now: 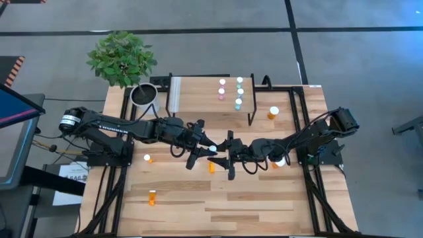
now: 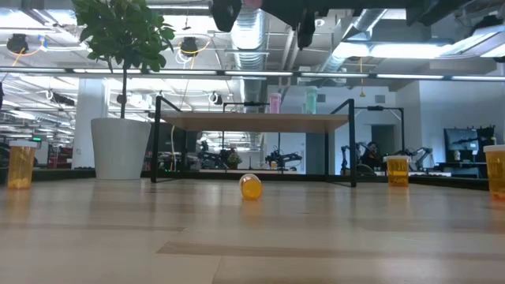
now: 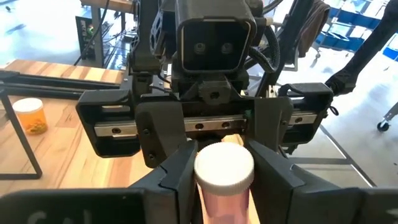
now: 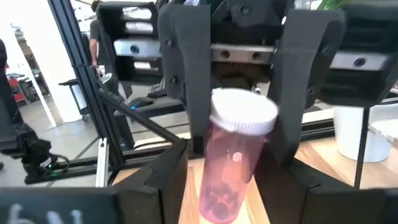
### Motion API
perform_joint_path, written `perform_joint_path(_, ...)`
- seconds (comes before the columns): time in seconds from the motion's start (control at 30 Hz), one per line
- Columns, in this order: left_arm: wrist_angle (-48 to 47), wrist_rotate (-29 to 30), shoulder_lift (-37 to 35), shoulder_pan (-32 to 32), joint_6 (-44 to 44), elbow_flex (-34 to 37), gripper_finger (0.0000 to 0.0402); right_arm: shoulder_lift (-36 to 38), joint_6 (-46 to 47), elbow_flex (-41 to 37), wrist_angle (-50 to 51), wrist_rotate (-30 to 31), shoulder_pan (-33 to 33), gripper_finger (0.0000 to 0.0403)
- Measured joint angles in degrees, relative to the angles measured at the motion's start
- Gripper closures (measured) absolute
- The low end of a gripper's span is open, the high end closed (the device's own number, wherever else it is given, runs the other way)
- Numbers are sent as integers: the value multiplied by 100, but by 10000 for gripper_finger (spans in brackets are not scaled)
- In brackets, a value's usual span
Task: Pick and place medicine bottles onto shelf by color
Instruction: Put the pink pill bottle on the shelf aligned with the other pink pill bottles
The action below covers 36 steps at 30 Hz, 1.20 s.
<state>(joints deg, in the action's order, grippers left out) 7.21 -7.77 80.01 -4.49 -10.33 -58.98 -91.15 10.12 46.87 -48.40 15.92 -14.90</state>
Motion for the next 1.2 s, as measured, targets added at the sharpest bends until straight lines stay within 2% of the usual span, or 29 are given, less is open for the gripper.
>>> perform_joint_path(0.13,1,13,0,-2,12,2,291,7,15,0,114,-86,0,174)
perform_joint_path(0.33,-2,171,-19,65,102,2,291,356,101,0,1029,-91,0,149)
perform_joint_path(0.5,17,786,-33,218,442,-43,291,960,382,0,2261,105,9,148)
perform_joint_path(0.63,428,1360,21,414,1042,-60,291,1402,708,0,3242,290,-125,148)
perform_joint_path(0.73,673,1683,75,612,1478,-63,291,1696,870,-2,3931,779,-367,148)
perform_joint_path(0.87,992,1634,311,922,1750,-59,291,2020,997,-10,4484,1747,-724,148)
perform_joint_path(1.1,1655,1585,1094,1519,2046,-61,291,2384,894,-210,4524,2913,-1235,148)
perform_joint_path(1.2,1804,1573,1367,1767,2044,-61,291,2527,930,-320,4491,3160,-1267,148)
